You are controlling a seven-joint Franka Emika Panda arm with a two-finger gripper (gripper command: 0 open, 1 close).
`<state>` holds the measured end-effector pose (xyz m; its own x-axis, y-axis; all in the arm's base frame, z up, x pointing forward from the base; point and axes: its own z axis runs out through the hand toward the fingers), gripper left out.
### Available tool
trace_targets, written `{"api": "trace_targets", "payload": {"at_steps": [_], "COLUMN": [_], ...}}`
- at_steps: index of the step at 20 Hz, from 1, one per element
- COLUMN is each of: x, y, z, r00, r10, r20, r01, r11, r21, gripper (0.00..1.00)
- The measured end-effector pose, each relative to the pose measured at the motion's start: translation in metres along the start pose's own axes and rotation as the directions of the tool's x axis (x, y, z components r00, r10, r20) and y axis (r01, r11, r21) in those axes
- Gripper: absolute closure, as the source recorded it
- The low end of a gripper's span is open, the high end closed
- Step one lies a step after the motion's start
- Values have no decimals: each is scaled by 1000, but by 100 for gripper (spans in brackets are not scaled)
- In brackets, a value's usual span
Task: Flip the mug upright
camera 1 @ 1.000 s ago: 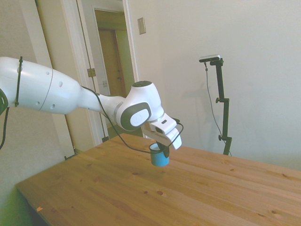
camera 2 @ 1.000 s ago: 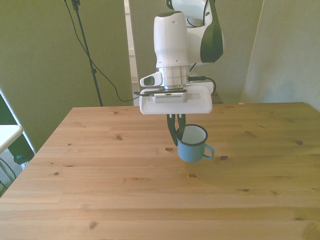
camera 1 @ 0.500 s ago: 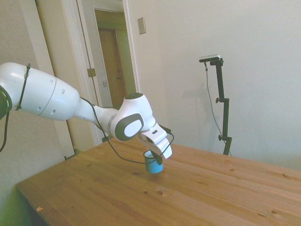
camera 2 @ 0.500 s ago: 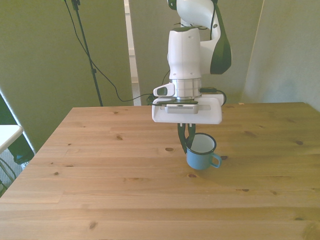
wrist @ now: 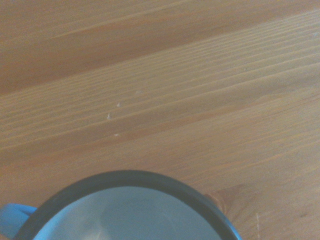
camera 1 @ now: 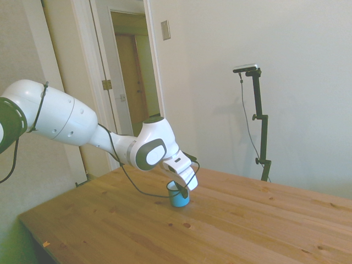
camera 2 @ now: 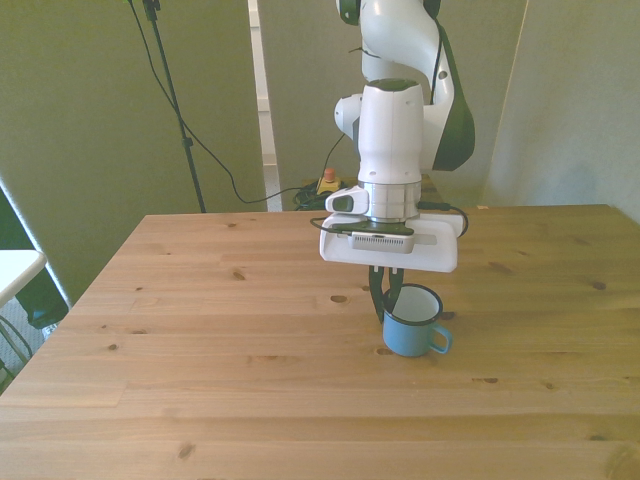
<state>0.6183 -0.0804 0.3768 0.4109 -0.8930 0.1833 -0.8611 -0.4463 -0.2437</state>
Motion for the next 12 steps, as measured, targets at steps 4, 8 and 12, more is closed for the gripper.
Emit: {"api": "trace_targets", "payload": {"at_steps": [4,8,12], "x": [-3,-6,-5], "y": [1,4,4], "z": [3,6,4], "r00": [1000,1000,1000], "r10": [-11,-12,-12], "r20": [-3,2,1], "r01": [11,12,12], "r11": [1000,1000,1000], "r21": [-10,-18,-15], "gripper": [0,0,0]}}
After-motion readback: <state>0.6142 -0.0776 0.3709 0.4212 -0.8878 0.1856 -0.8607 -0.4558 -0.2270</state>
